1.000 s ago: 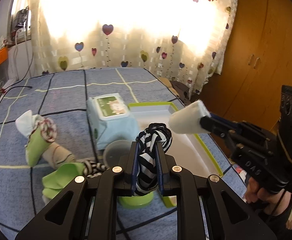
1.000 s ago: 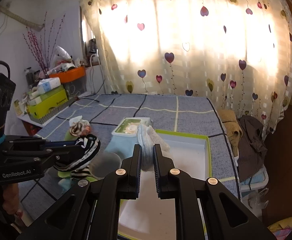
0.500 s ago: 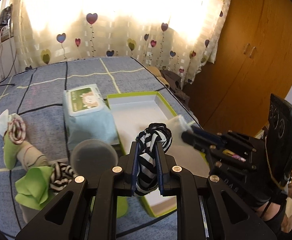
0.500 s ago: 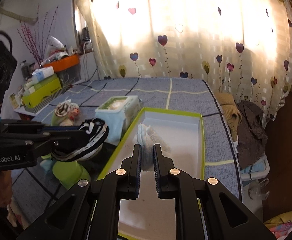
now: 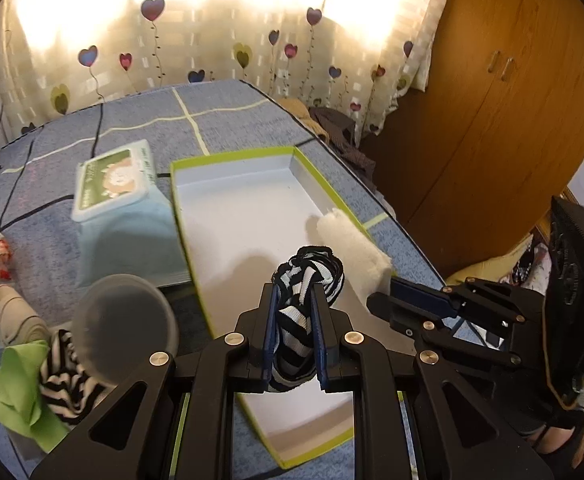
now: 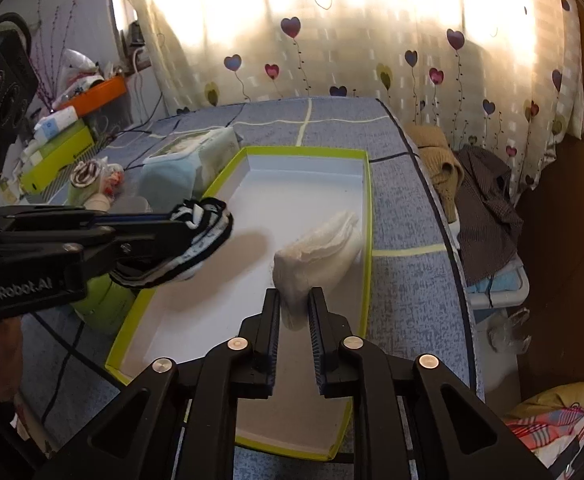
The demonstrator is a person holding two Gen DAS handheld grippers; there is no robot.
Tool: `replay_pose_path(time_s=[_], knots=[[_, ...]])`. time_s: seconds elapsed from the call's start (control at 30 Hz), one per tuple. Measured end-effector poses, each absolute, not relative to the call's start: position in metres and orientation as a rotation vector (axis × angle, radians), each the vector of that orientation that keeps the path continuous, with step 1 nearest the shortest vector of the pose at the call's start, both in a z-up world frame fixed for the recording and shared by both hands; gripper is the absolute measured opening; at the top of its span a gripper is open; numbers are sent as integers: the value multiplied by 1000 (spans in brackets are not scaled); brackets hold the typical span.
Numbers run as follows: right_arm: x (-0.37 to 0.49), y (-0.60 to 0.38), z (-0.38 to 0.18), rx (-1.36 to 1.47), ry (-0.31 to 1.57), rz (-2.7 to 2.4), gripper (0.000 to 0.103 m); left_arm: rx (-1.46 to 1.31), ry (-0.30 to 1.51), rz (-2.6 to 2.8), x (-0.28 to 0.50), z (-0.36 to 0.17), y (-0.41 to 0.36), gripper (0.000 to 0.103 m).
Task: Organize soft objects
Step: 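Lower the white sock into the tray and open the right gripper, then lower the striped sock beside the white sock and open the left gripper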
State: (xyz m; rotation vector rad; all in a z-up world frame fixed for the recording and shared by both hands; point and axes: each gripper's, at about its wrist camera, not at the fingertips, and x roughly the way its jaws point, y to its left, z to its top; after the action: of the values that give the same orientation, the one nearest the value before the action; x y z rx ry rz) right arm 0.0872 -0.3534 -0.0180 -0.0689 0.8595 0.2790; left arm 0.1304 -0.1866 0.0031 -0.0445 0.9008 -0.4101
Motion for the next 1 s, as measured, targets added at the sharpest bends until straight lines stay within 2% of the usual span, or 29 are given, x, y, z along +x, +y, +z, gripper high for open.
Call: replay_pose_path(time_s=[0.07,0.3,0.53,0.93,1.0], knots=[[87,-354,-17,-65,857,276,28,-39,909,-418,133,-1,-191,17],[81,-356,-10,-61,846,264,32,-74,934,-438,141,-10,-193,20],[77,-355,-7,-57,844,256,38,-112,920,-462,141,-8,-189,39],[58,-339,4,-47,822,245,39,-118,858,-460,108,16,-169,39],[54,-335,7,-46,818,242,45,-114,844,-453,101,20,-165,39]])
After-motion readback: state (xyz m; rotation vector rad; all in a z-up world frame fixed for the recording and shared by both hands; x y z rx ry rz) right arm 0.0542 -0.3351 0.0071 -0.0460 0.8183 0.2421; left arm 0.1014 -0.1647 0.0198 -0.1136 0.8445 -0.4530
